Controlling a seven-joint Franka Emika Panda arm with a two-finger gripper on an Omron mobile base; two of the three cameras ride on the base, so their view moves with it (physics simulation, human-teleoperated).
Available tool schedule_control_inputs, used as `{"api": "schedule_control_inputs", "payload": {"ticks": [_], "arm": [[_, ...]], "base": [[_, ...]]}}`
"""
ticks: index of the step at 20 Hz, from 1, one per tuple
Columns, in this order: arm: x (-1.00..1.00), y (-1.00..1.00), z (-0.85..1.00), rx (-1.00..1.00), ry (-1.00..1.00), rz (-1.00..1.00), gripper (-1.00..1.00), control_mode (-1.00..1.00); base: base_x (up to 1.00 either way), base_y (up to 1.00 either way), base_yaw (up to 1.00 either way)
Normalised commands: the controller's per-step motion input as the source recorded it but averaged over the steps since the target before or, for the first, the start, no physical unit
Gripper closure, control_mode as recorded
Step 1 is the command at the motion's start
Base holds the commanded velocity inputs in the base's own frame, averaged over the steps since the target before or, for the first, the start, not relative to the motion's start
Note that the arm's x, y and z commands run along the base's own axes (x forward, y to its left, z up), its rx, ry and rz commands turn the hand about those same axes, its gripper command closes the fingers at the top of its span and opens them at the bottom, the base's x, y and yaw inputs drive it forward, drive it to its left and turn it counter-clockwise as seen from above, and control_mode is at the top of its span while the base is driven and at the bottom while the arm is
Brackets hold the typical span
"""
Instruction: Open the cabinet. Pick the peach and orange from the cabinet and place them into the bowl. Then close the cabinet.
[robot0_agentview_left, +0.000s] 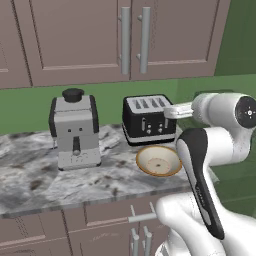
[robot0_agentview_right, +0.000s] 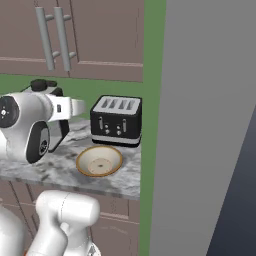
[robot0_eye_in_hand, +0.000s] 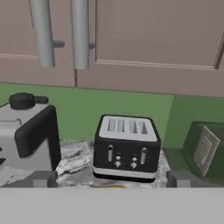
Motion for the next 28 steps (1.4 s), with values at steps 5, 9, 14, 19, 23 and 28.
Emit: {"api": "schedule_control_inputs", "payload": {"ticks": [5,9,14,19,23,28], "arm": [[-0.23,0.02,0.39,0.0,-0.35,0.0,-1.0,-1.0],[-0.1,0.01,0.53,0.0,-0.3,0.0,-1.0,-1.0],[-0.26,0.01,0.69,0.0,-0.39,0.0,-1.0,-1.0],[-0.09,0.12,0.37,0.0,-0.24,0.0,-1.0,-1.0],[0.0,0.13,0.04,0.0,-0.09,0.0,-1.0,-1.0],[0.13,0.19,0.0,0.0,0.0,0.0,-1.0,-1.0]], "base": [[0.0,0.0,0.0],[0.0,0.0,0.0],[0.0,0.0,0.0],[0.0,0.0,0.0],[0.0,0.0,0.0],[0.0,0.0,0.0]]}}
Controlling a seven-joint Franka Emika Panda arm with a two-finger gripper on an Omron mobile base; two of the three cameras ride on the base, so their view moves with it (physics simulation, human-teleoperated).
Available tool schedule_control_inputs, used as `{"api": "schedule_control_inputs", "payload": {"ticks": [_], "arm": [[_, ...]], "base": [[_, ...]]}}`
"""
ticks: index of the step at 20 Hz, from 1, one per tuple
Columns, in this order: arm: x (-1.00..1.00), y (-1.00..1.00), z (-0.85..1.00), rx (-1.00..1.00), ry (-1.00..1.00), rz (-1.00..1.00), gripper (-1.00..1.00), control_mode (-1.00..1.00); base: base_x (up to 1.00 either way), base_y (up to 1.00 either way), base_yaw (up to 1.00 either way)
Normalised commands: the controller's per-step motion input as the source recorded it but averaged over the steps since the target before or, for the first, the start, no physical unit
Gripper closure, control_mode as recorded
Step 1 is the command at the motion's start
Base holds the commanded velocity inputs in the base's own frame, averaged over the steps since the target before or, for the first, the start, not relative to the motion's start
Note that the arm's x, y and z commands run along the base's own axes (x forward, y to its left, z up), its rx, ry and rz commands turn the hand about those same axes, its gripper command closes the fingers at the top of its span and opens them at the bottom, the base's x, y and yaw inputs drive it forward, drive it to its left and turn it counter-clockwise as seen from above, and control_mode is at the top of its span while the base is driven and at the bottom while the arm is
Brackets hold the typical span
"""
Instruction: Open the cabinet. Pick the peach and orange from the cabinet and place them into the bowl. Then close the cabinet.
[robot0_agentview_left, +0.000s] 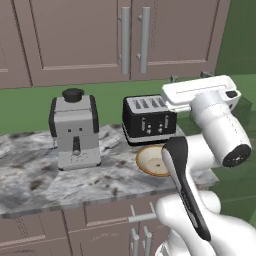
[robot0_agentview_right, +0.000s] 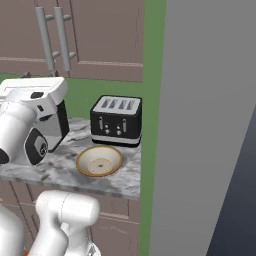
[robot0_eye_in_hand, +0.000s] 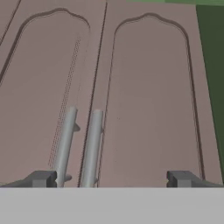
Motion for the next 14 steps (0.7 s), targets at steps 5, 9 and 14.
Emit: {"api": "schedule_control_inputs", "payload": {"ticks": [5,9,14], "arm": [[0.5,0.24,0.0,0.01,0.06,0.0,-1.0,-1.0],[0.65,0.28,0.0,0.0,0.11,-0.01,-1.0,-1.0],[0.69,0.13,0.0,0.0,0.1,0.0,-1.0,-1.0]], "base": [[0.0,0.0,0.0],[0.0,0.0,0.0],[0.0,0.0,0.0]]}}
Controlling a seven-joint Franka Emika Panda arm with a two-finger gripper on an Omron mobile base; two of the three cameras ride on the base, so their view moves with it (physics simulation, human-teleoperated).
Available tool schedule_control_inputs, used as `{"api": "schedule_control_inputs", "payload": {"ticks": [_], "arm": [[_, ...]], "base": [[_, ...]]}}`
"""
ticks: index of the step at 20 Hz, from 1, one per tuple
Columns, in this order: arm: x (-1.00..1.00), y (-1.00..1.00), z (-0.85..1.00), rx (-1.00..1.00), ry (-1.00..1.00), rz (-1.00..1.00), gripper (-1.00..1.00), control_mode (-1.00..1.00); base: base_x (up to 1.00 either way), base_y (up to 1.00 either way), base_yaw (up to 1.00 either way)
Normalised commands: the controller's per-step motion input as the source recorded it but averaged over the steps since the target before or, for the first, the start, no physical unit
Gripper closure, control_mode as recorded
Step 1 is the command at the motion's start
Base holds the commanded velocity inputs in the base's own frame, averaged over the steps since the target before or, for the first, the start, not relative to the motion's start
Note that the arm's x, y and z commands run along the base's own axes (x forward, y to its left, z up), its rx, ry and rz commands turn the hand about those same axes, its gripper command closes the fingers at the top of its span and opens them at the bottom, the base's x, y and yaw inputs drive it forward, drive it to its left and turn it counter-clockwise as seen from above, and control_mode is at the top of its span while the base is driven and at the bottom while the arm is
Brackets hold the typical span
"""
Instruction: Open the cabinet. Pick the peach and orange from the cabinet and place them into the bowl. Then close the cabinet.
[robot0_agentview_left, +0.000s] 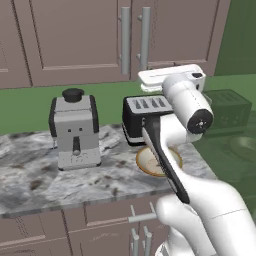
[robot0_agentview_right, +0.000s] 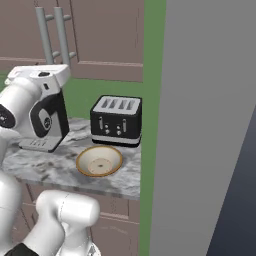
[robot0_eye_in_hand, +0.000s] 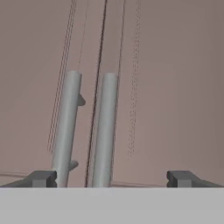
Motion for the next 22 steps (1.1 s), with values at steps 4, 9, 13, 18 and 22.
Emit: {"api": "schedule_control_inputs", "payload": {"ticks": [4,9,13,18,22], "arm": [[0.63,0.01,0.0,0.0,0.05,0.0,-1.0,-1.0],[0.71,0.0,0.0,0.0,0.1,0.0,-1.0,-1.0],[0.93,0.04,-0.05,0.0,0.11,0.0,-1.0,-1.0],[1.0,0.19,-0.11,0.0,0.11,0.0,-1.0,-1.0],[1.0,0.13,-0.13,0.0,0.13,0.0,-1.0,-1.0]], "base": [[0.0,0.0,0.0],[0.0,0.0,0.0],[0.0,0.0,0.0],[0.0,0.0,0.0],[0.0,0.0,0.0]]}}
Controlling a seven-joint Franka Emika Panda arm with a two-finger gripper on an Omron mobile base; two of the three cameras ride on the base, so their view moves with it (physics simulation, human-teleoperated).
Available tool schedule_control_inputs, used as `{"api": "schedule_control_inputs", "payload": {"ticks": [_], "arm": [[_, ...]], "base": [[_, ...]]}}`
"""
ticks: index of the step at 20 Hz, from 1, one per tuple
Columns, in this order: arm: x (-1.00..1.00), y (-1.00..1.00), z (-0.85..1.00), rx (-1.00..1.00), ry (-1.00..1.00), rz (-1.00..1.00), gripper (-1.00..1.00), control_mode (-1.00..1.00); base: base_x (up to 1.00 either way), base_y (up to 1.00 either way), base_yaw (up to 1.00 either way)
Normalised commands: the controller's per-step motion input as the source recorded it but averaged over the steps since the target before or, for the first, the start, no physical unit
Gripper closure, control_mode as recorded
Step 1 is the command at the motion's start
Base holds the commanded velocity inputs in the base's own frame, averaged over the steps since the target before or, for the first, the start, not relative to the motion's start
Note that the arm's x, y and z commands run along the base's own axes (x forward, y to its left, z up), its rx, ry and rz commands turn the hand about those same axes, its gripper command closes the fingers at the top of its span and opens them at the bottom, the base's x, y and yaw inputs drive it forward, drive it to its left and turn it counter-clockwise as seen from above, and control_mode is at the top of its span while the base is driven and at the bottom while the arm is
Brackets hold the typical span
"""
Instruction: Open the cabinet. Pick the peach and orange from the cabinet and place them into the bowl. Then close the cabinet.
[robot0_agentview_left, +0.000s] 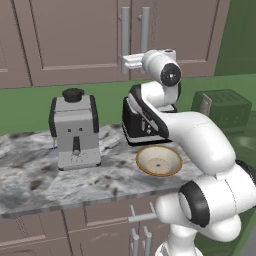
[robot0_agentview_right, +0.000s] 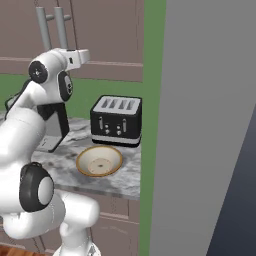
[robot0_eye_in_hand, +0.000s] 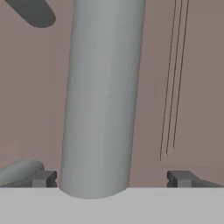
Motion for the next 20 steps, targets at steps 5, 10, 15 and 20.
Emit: {"api": "schedule_control_inputs", "payload": {"ticks": [5,10,15,20], "arm": [[1.0,0.02,-0.2,0.0,0.07,0.0,-1.0,-1.0],[0.55,0.0,-0.09,0.0,0.0,-0.01,1.0,-1.0],[0.0,0.0,0.0,0.0,0.0,0.0,1.0,-1.0],[-0.4,-0.2,0.14,0.03,0.04,-0.03,1.0,-1.0]], "base": [[0.0,0.0,0.0],[0.0,0.0,0.0],[0.0,0.0,0.0],[0.0,0.0,0.0]]}}
